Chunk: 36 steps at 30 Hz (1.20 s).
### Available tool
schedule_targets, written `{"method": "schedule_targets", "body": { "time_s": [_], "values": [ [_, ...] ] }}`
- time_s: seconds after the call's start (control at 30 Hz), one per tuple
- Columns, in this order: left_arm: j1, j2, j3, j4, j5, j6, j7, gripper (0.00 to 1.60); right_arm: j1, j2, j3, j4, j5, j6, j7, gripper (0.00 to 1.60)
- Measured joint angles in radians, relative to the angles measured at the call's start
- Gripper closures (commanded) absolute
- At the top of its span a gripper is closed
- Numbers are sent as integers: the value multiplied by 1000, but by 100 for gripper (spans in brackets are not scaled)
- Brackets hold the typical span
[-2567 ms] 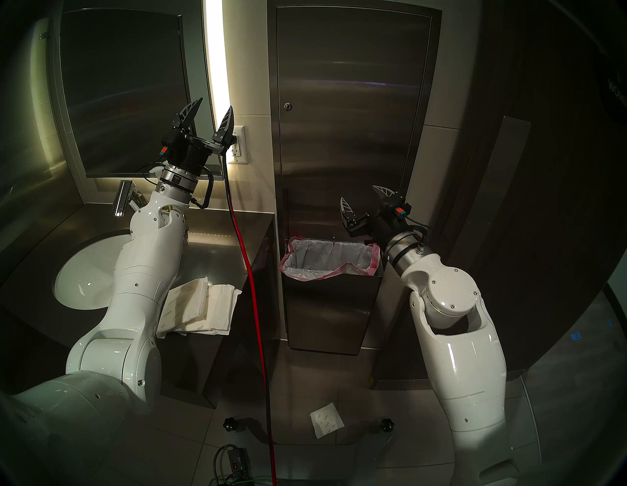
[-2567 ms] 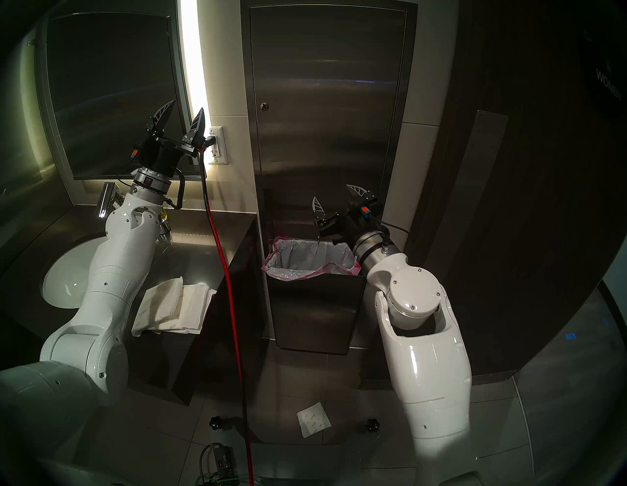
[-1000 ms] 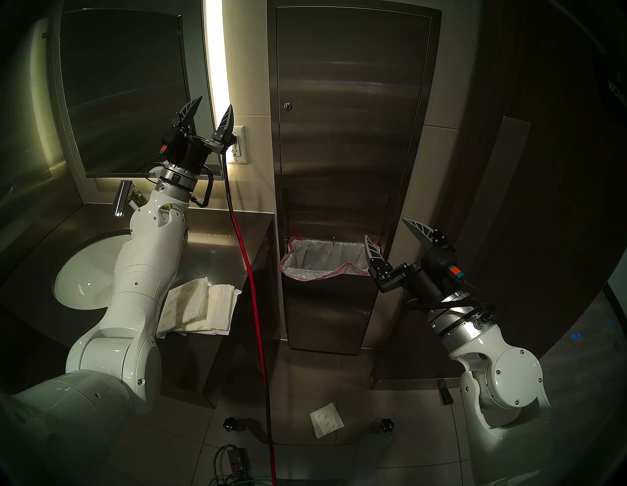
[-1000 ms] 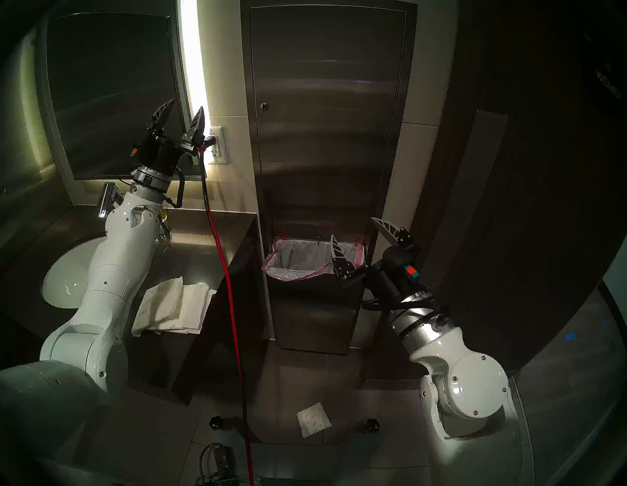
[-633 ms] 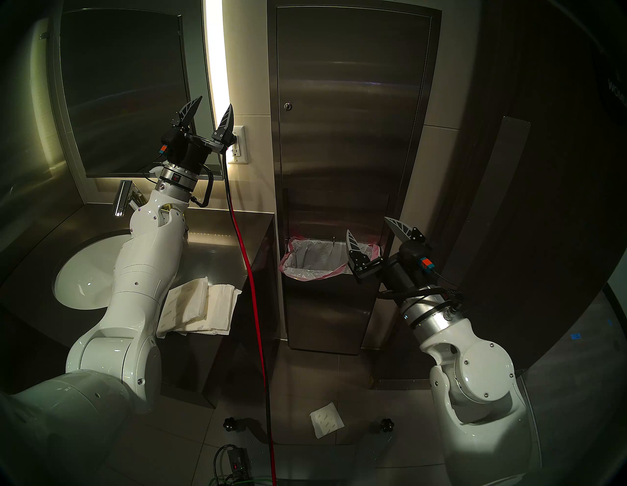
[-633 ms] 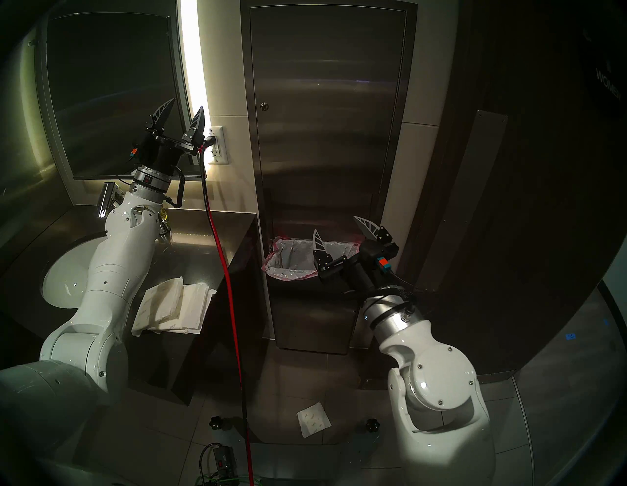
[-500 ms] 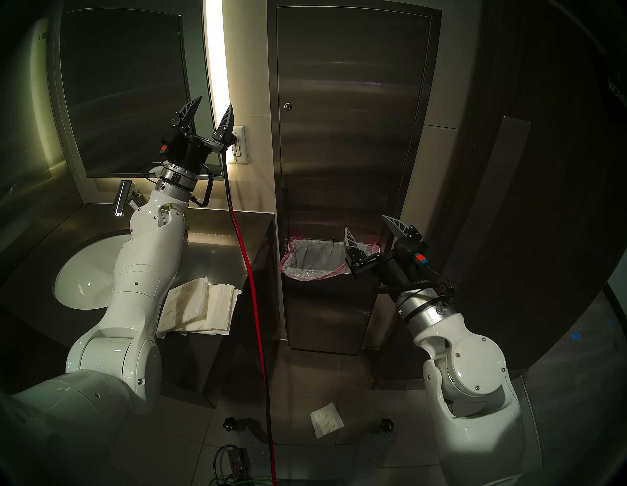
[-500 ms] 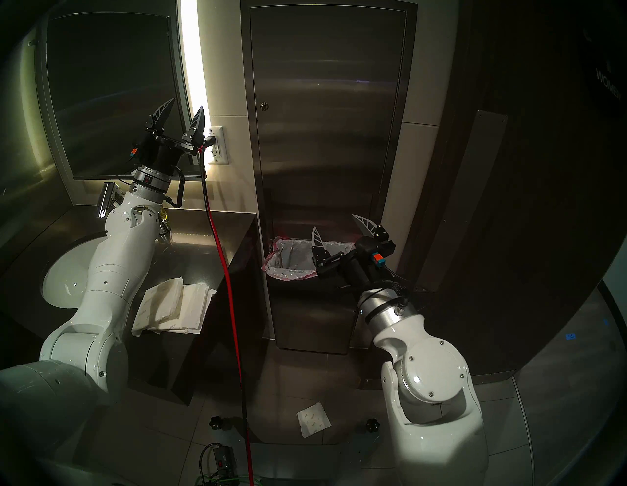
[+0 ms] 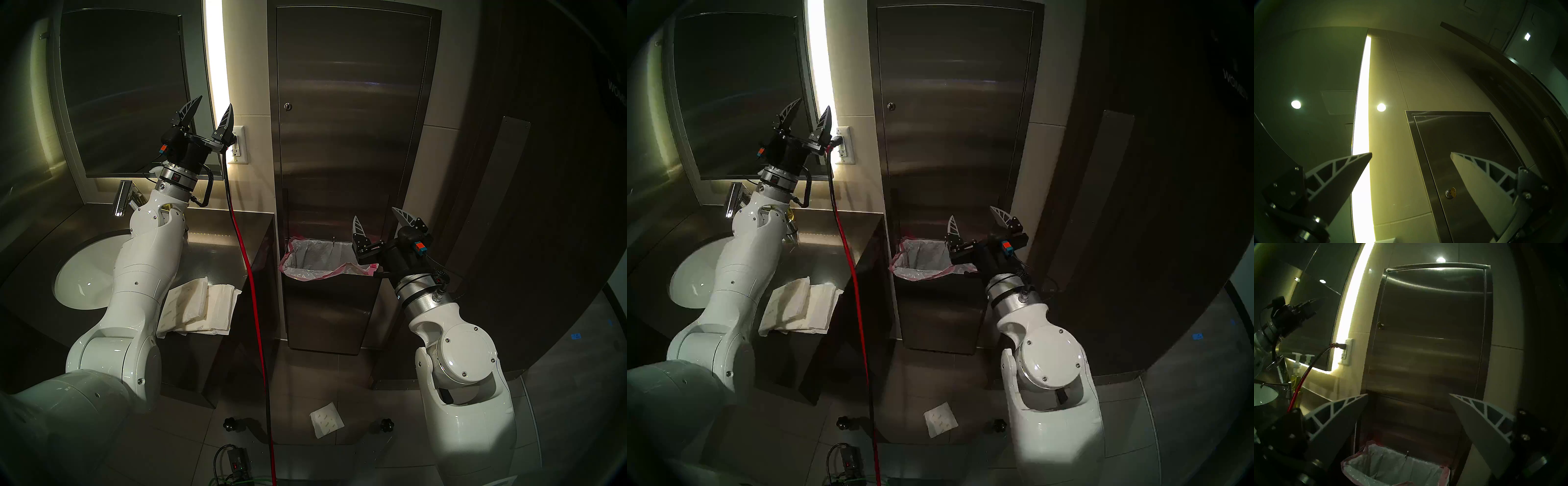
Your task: Twist key and close towel dispenser
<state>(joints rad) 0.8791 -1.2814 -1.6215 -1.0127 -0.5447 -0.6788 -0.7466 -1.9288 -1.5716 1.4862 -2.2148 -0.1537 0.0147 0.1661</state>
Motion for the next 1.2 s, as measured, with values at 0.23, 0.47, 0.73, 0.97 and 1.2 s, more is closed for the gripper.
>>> {"method": "schedule_targets", "body": {
  "time_s": [0.23, 0.47, 0.73, 0.97, 1.2],
  "values": [
    [0, 0, 0, 0, 0, 0, 0, 0, -43, 2, -23, -20, -17, -15, -51, 0],
    [0, 0, 0, 0, 0, 0, 0, 0, -87, 10, -31, -29, -23, -30, -78, 0],
    [-1, 0, 0, 0, 0, 0, 0, 0, -117, 19, -38, -30, -45, -59, -112, 0],
    [-1, 0, 0, 0, 0, 0, 0, 0, -124, 23, -41, -30, -53, -67, -123, 0],
    [-1, 0, 0, 0, 0, 0, 0, 0, -123, 26, -44, -30, -56, -71, -129, 0]
  ]
}}
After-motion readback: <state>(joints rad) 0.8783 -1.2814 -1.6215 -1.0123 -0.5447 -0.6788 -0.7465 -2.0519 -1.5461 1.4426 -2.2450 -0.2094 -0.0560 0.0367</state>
